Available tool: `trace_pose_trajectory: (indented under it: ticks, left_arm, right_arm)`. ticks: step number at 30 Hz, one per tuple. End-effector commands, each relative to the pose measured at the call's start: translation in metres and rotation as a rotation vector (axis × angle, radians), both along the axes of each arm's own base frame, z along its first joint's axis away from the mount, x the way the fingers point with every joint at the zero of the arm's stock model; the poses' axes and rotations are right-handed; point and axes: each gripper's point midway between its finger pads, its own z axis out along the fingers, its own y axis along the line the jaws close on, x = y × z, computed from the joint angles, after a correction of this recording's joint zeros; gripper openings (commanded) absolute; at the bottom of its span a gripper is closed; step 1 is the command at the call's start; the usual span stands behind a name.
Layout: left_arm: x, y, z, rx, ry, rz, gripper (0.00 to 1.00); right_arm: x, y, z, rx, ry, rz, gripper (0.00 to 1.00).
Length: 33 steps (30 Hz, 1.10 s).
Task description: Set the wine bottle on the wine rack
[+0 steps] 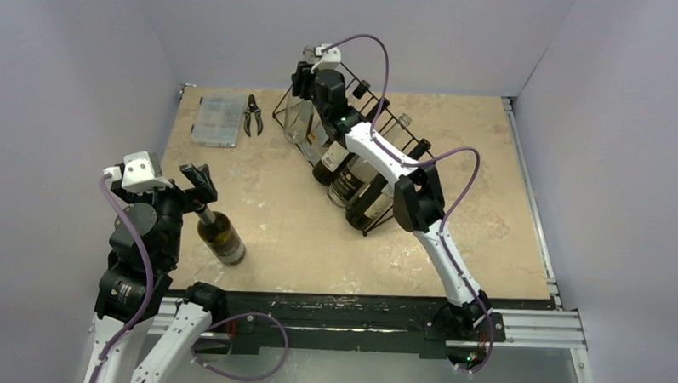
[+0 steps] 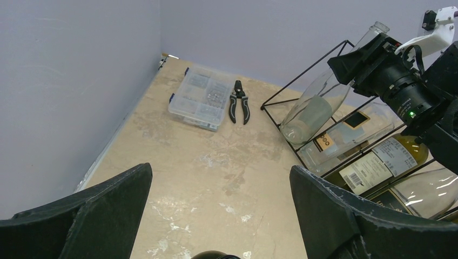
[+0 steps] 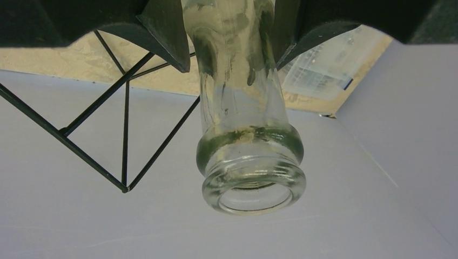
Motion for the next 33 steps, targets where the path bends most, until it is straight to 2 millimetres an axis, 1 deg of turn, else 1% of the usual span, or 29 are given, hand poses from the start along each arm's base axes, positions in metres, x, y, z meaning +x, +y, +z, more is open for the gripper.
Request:
trace_pose_trajectory:
  ticks: [1, 5, 8, 12, 14, 17, 20, 22, 26, 30, 33]
  left_arm:
    - [0.005, -0.002, 0.006, 0.007, -0.021, -0.005, 1.00]
    - [0.005, -0.002, 0.006, 0.008, -0.021, -0.006, 1.00]
    - [0.005, -0.002, 0.006, 0.008, -0.020, -0.005, 1.00]
    - [0.006, -0.002, 0.005, 0.007, -0.018, -0.006, 1.00]
    - [0.006, -0.002, 0.006, 0.007, -0.019, -0.007, 1.00]
    - [0.006, -0.003, 0.005, 0.007, -0.018, -0.007, 1.00]
    - [0.006, -0.002, 0.006, 0.007, -0.019, -0.006, 1.00]
    - [0.006, -0.002, 0.005, 0.007, -0.017, -0.006, 1.00]
    - [0.007, -0.003, 0.005, 0.006, -0.017, -0.010, 1.00]
    - [0.007, -0.003, 0.005, 0.007, -0.017, -0.010, 1.00]
    - [0.007, -0.003, 0.005, 0.007, -0.016, -0.010, 1.00]
  right_arm:
    - [-0.003, -0.015, 0.120, 0.229, -0.249, -0.015, 0.04]
    - [-0.001, -0.012, 0.110, 0.233, -0.225, -0.003, 0.08]
    - [0.000, -0.012, 0.105, 0.233, -0.213, -0.004, 0.13]
    - [0.002, -0.014, 0.103, 0.228, -0.212, -0.012, 0.17]
    - [0.003, -0.015, 0.103, 0.226, -0.213, -0.015, 0.22]
    - [0.005, -0.019, 0.102, 0.220, -0.213, -0.024, 0.31]
    - [0.006, -0.022, 0.102, 0.201, -0.217, -0.035, 0.37]
    - [0.006, -0.024, 0.103, 0.188, -0.222, -0.043, 0.45]
    - [0.007, -0.028, 0.104, 0.168, -0.228, -0.052, 0.51]
    - [0.009, -0.034, 0.102, 0.159, -0.226, -0.064, 0.61]
    - [0.011, -0.038, 0.103, 0.156, -0.224, -0.070, 0.65]
